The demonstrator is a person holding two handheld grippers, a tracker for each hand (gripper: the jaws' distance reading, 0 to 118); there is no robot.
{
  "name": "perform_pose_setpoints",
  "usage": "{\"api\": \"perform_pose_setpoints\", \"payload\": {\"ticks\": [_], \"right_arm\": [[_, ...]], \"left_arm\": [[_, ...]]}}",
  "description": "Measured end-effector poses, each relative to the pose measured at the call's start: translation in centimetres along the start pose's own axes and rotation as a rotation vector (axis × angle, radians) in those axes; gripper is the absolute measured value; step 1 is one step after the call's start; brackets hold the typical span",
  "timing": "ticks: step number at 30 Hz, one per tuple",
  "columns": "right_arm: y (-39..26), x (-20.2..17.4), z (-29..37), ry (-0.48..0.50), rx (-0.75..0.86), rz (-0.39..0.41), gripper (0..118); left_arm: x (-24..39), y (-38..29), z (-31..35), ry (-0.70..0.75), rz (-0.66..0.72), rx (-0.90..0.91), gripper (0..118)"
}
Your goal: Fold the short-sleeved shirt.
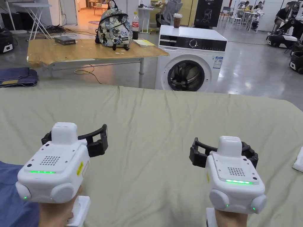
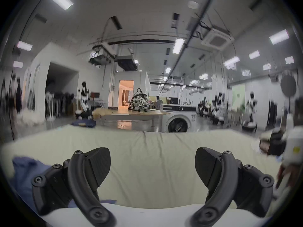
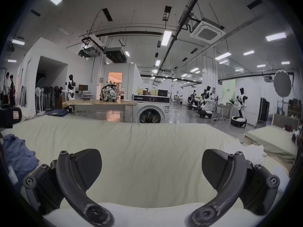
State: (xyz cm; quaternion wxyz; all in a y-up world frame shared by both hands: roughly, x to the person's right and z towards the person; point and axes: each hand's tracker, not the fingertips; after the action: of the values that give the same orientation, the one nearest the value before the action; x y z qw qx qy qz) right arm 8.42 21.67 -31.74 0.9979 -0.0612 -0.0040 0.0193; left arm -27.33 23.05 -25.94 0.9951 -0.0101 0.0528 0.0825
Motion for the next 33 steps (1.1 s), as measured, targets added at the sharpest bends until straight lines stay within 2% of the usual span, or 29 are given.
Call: {"api": "perform_pose_setpoints", "payload": {"ticks": [5,8,10,12,14,18,19,20,21,22,23,26,27,29,30,31,32,33], "right_arm": [[0.0,0.7,-0.1,0.007,-0.035,-0.139,118],[-0.1,1.2,-0.3,0.003,-0.071,-0.207,118],[-0.2,1.4,-0.5,0.005,-0.079,-0.199,118],[-0.1,1.4,-0.4,-0.005,-0.086,-0.148,118],[0.2,1.8,-0.4,-0.013,-0.082,-0.164,118],[1.0,4.1,-0.2,0.001,-0.099,-0.583,118],[1.1,4.4,-0.3,-0.011,-0.104,-0.627,118],[1.2,4.4,-0.3,-0.017,-0.1,-0.641,118],[1.3,4.0,-0.8,-0.016,-0.095,-0.557,118],[1.7,3.2,-0.9,-0.011,-0.073,-0.375,118],[2.0,2.1,-0.9,-0.005,-0.05,-0.18,118],[1.6,-2.0,-0.2,-0.031,0.095,0.536,118],[0.9,-2.7,-0.1,-0.029,0.143,0.747,118],[-0.1,-3.7,0.9,-0.025,0.221,1.089,118],[-0.8,-3.9,1.0,-0.025,0.251,1.234,118],[-1.2,-4.0,1.0,-0.033,0.264,1.33,118],[-1.7,-4.2,1.0,-0.047,0.289,1.401,118],[-2.0,-4.2,1.0,-0.054,0.303,1.411,118]], "left_arm": [[-2.2,-0.3,0.5,-0.036,0.305,0.057,106],[-2.8,-0.2,0.4,-0.059,0.404,0.028,106],[-3.3,0.0,0.3,-0.109,0.479,-0.006,105],[-3.3,0.1,0.2,-0.079,0.473,-0.024,106],[-3.9,0.3,-0.1,-0.071,0.494,-0.049,106],[-5.7,-0.2,-0.7,-0.147,0.781,-0.041,105],[-5.8,-0.1,-0.7,-0.113,0.755,-0.04,105],[-5.1,0.3,-0.6,-0.038,0.648,-0.052,105],[-3.7,1.1,-0.6,0.014,0.452,-0.077,105],[-2.7,1.4,-1.2,0.041,0.21,-0.109,105],[-1.1,1.5,-1.4,0.055,-0.038,-0.142,105],[4.2,0.4,-0.7,0.088,-0.702,-0.156,105],[4.9,-0.2,-0.7,0.094,-0.853,-0.128,105],[5.7,-1.0,-0.6,0.102,-1.071,-0.108,105],[5.6,-1.2,0.1,0.11,-1.164,-0.087,105],[5.8,-1.5,0.4,0.113,-1.225,-0.062,105],[5.9,-1.6,0.6,0.118,-1.279,-0.039,104],[6.0,-1.6,0.9,0.118,-1.314,-0.02,104]]}}
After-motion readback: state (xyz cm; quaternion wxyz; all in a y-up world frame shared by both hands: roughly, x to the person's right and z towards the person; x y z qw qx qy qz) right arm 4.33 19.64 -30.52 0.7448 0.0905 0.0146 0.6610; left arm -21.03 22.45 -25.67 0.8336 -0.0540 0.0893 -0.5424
